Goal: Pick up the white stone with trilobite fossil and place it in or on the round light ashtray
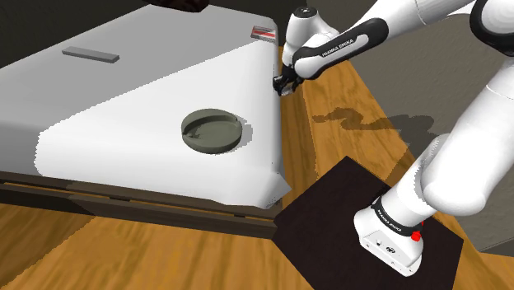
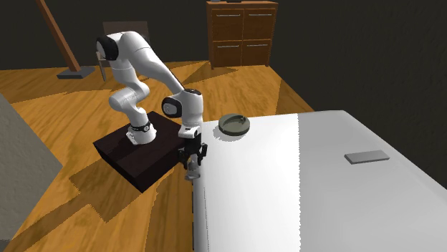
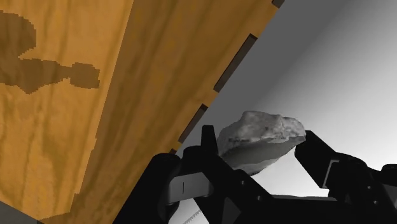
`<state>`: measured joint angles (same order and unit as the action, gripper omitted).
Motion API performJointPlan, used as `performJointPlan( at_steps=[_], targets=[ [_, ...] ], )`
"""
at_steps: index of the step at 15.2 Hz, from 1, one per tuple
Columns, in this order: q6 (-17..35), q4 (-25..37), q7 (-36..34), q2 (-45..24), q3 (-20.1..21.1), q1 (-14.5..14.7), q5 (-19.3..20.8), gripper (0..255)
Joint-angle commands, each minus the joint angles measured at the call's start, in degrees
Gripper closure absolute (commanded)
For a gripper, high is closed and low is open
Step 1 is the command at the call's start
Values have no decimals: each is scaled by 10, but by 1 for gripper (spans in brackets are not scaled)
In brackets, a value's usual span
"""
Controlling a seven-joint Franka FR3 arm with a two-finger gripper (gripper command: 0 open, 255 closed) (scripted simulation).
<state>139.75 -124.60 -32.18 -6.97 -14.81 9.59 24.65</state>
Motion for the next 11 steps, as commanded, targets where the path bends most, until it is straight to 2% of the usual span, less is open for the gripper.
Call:
performJointPlan(
  at_steps=[1, 11],
  targets=[
    [-14, 5, 4, 9, 1, 1, -3, 255],
    [-84, 37, 30, 49, 5, 5, -16, 255]
  ],
)
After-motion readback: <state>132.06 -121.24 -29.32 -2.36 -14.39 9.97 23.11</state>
